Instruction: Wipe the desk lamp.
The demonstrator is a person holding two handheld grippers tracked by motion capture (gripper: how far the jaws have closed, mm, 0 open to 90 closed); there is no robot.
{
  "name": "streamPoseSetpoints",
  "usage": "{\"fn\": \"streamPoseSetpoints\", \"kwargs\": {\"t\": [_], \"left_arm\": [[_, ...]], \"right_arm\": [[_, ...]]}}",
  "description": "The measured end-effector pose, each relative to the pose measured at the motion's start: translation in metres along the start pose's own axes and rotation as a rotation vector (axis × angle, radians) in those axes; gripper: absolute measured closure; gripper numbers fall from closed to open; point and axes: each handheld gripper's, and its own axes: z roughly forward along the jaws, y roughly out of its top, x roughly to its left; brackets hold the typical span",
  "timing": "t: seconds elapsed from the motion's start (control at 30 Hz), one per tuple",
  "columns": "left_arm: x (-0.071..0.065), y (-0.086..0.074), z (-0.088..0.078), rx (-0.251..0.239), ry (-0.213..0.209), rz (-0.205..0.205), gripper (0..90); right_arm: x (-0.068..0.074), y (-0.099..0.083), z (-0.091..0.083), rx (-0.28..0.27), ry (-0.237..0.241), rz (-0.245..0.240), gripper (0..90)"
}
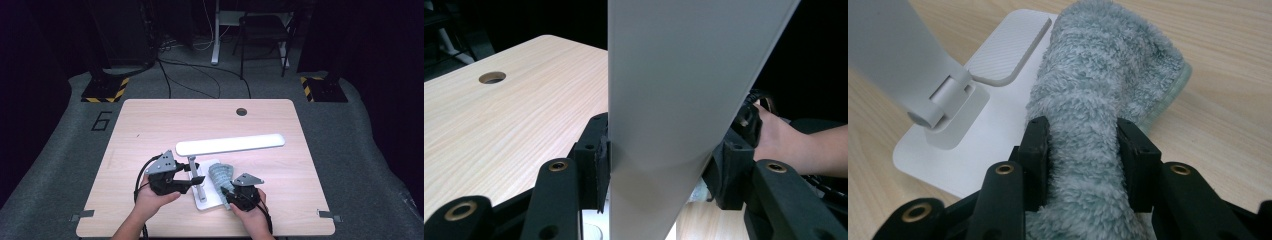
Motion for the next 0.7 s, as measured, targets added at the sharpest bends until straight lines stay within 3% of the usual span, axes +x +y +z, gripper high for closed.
{"fn": "streamPoseSetpoints", "kwargs": {"t": [0.33,0.37,0.6,0.7], "left_arm": [[0.001,0.000,0.000,0.000,-0.001,0.011,51.7],[0.001,0.000,0.000,0.001,-0.001,0.012,51.8],[0.001,0.000,0.000,0.002,-0.006,0.016,51.8],[0.001,0.001,-0.001,0.010,-0.004,0.013,51.7]], "right_arm": [[-0.004,0.013,0.014,0.008,-0.021,-0.020,61.4],[-0.004,0.015,0.016,0.009,-0.021,0.000,61.4],[-0.007,0.028,0.029,0.023,-0.028,-0.019,61.0],[-0.007,0.035,0.034,0.024,-0.035,-0.004,61.0]]}}
